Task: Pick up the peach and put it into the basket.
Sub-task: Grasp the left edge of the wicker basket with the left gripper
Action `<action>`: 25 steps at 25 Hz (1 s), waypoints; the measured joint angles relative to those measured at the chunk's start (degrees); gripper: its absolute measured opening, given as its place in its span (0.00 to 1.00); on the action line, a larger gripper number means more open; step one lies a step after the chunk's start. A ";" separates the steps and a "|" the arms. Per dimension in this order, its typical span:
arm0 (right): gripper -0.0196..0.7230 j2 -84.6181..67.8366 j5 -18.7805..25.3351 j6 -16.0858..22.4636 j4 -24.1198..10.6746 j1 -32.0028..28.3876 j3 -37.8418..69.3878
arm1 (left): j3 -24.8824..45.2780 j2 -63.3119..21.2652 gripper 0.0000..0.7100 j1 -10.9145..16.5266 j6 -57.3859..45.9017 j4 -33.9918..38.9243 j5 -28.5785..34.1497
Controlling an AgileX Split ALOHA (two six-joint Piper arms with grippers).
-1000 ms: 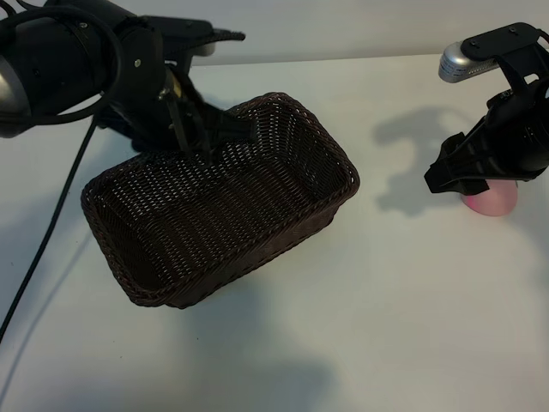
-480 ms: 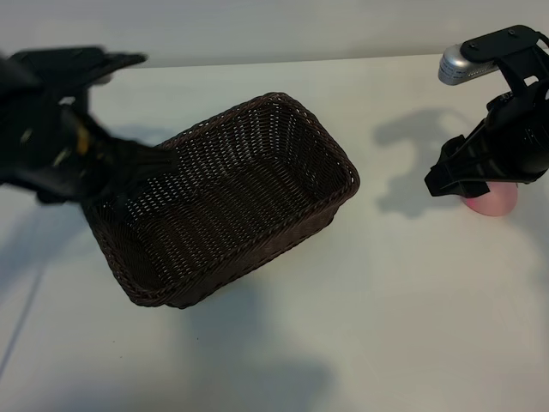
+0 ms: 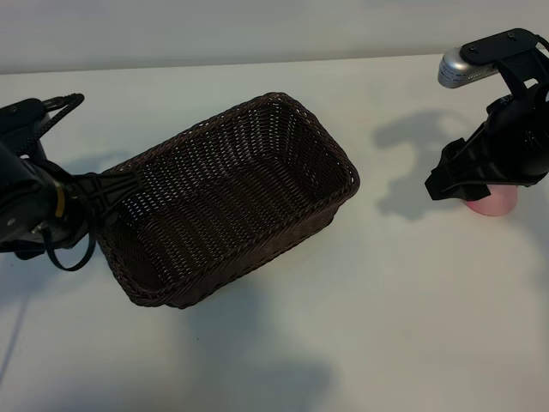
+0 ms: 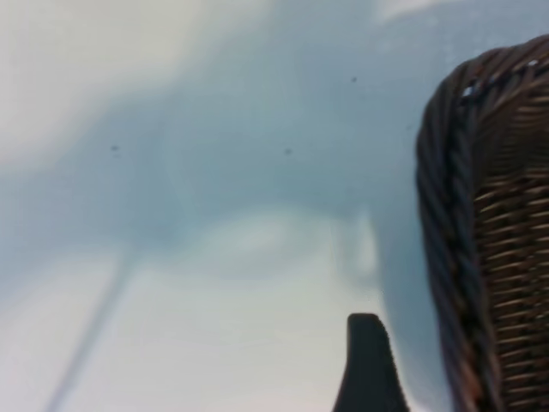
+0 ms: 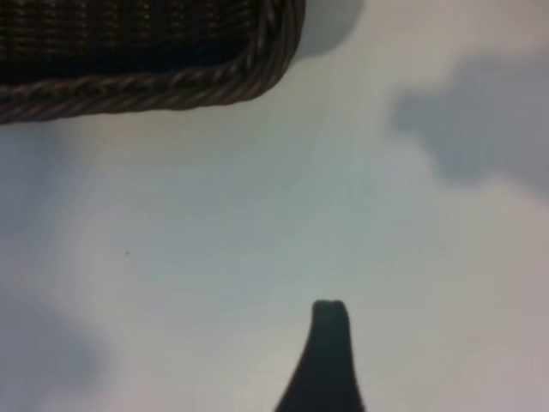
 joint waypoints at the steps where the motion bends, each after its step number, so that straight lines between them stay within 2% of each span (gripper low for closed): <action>1: 0.83 0.00 0.00 0.00 0.00 0.00 0.00 | 0.00 0.29 0.71 0.00 -0.71 0.14 -0.79; 14: 0.83 0.00 0.17 0.00 0.47 0.00 0.00 | 0.00 8.38 0.71 0.27 -3.30 -1.40 -5.88; 18: 0.83 0.00 0.21 0.00 1.13 0.00 0.00 | 0.00 9.90 0.71 2.55 -2.06 -3.37 -7.86; 25: 0.83 0.00 0.21 0.00 1.25 0.00 0.00 | 0.06 12.00 0.71 7.79 6.99 -10.93 -11.83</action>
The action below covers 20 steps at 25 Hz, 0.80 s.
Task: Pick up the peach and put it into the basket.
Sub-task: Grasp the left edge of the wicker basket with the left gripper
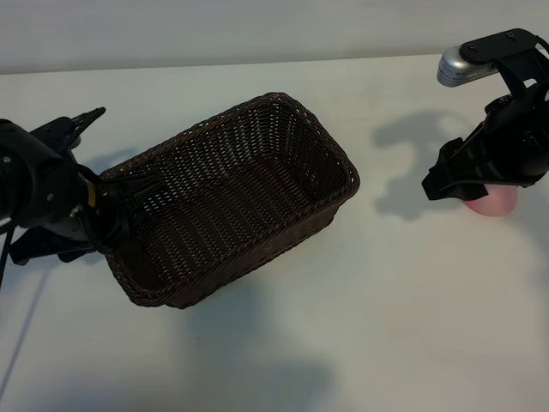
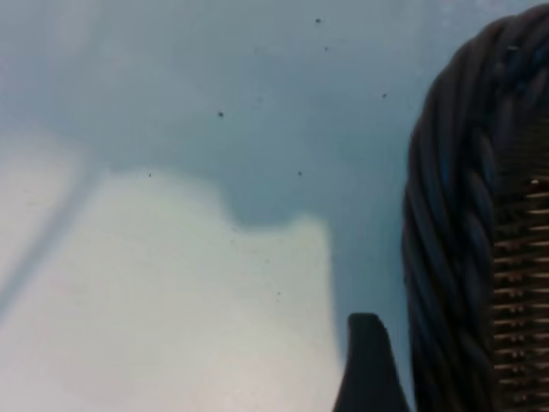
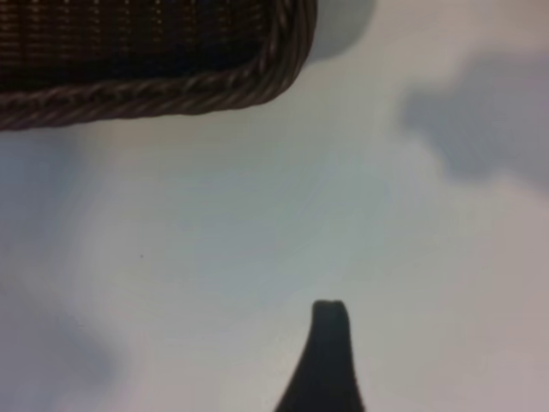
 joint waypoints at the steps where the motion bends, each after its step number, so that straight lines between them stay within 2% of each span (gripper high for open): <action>1: 0.83 0.00 0.00 0.00 0.00 0.00 0.00 | 0.05 0.63 0.71 0.35 1.37 -0.65 0.00; 12: 0.83 0.00 0.00 0.00 0.00 0.00 0.00 | 0.28 3.49 0.69 0.51 3.45 -2.95 -2.85; 20: 0.83 0.00 0.00 0.00 0.05 0.00 0.00 | 0.34 3.49 0.42 0.51 3.45 -2.90 -2.75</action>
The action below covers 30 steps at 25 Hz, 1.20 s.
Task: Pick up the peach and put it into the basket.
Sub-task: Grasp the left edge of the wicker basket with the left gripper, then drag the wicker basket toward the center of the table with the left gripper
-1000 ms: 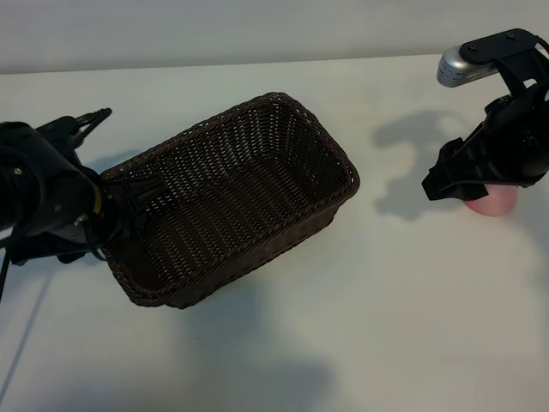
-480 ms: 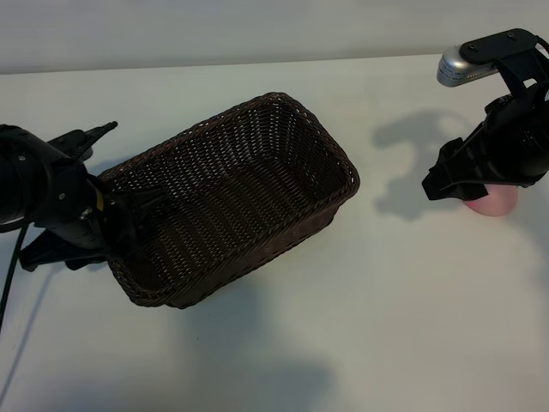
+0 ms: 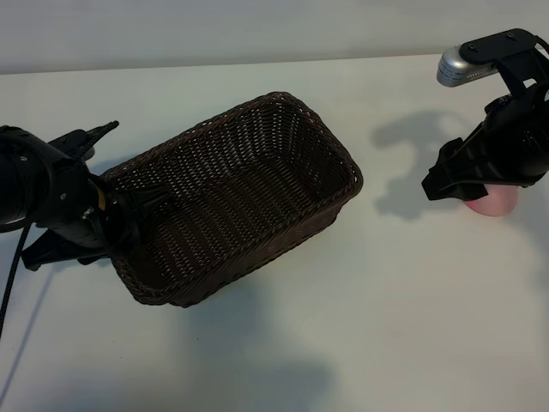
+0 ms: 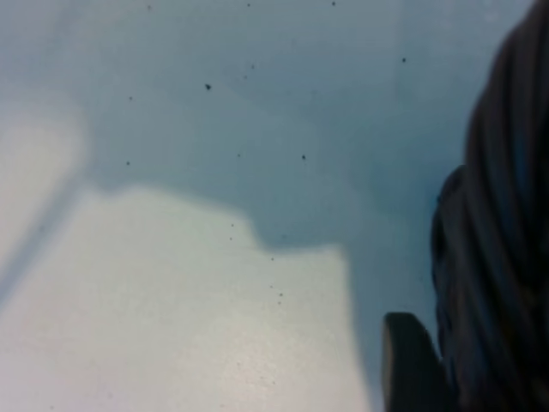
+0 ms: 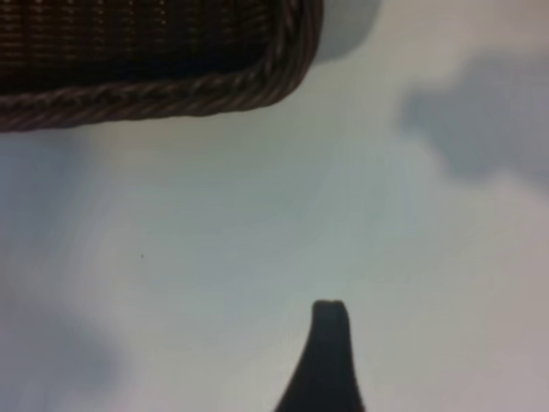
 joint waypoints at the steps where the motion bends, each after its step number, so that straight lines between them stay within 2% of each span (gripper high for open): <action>1: 0.83 0.00 0.00 0.00 0.00 0.00 0.00 | 0.00 0.00 0.39 0.04 0.00 0.00 0.00; 3: 0.83 0.00 0.00 0.00 0.00 0.00 0.00 | 0.00 0.00 0.34 0.04 0.06 -0.05 -0.27; 15: 0.83 0.00 0.30 0.00 0.00 0.00 0.00 | 0.00 -0.17 0.31 0.04 2.76 -1.04 -2.78; 19: 0.83 0.00 0.41 0.00 0.00 0.00 0.00 | 0.05 -1.74 0.26 0.04 6.03 -4.10 -4.45; 26: 0.83 0.00 0.41 0.00 0.00 0.00 0.00 | 0.05 -3.95 0.25 0.04 10.75 -9.58 -7.20; 30: 0.83 0.00 0.41 0.00 0.00 0.00 0.00 | 0.05 -4.60 0.23 0.04 11.88 -10.26 -7.35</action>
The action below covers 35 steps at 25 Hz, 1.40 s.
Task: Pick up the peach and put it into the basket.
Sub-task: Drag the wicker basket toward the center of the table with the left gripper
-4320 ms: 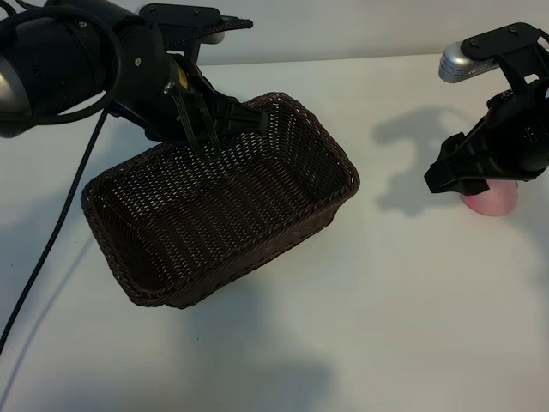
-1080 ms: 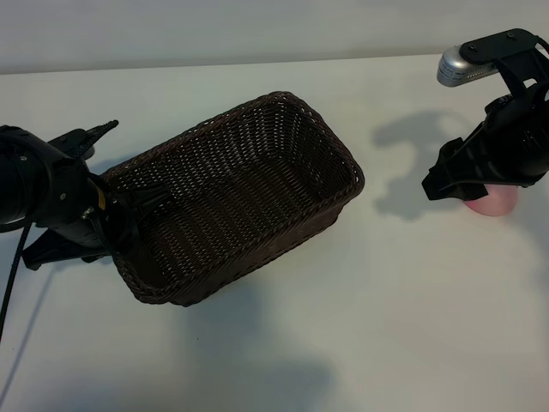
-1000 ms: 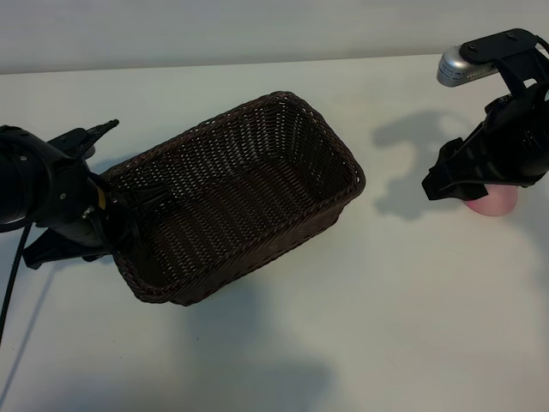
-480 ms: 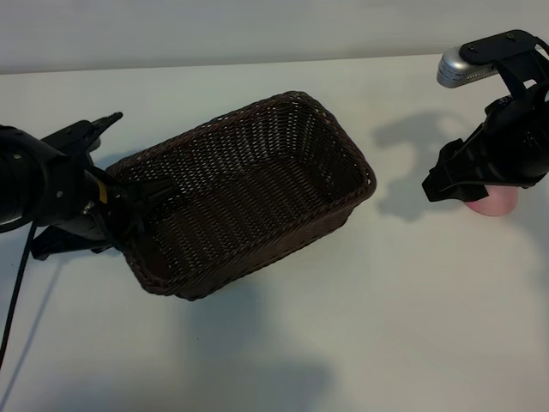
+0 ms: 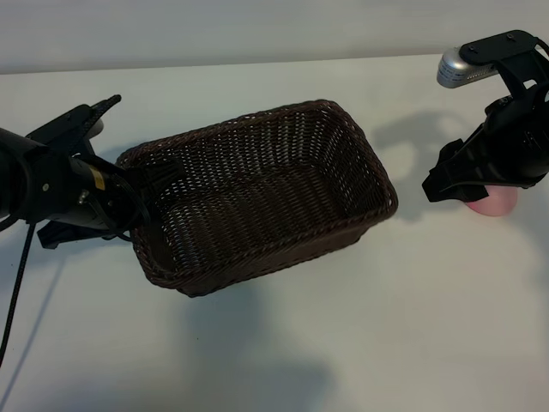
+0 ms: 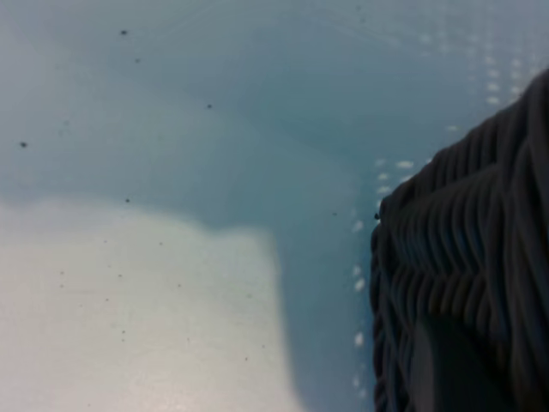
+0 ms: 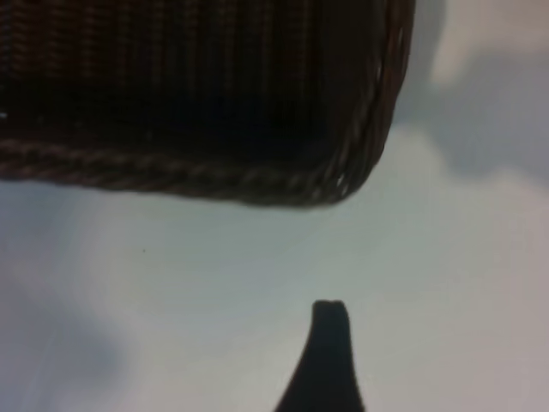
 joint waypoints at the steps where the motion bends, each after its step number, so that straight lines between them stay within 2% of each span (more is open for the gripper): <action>1: 0.83 0.00 0.06 0.00 0.00 0.00 0.00 | 0.00 -0.16 0.23 0.00 0.05 -0.01 0.00; 5: 0.83 0.00 0.23 0.00 0.00 0.00 0.00 | 0.11 -2.18 0.23 0.52 0.35 -0.06 0.00; 11: 0.83 0.00 0.26 0.00 0.00 0.00 0.00 | 0.11 -7.03 0.23 4.62 3.45 -1.39 0.79; 13: 0.83 0.00 0.26 0.00 0.00 0.00 0.00 | 0.11 -8.20 0.23 5.77 6.51 -3.52 0.94; 21: 0.83 0.00 0.30 0.00 0.18 0.00 0.00 | 0.11 -9.02 0.23 10.36 25.89 -19.46 1.40; 26: 0.83 0.00 0.64 0.00 0.18 0.00 0.00 | -0.58 -8.96 0.23 13.47 36.14 -24.13 3.54; 35: 0.83 0.00 1.35 0.00 0.18 0.00 0.00 | -9.31 -4.21 0.23 14.23 41.73 -24.30 9.40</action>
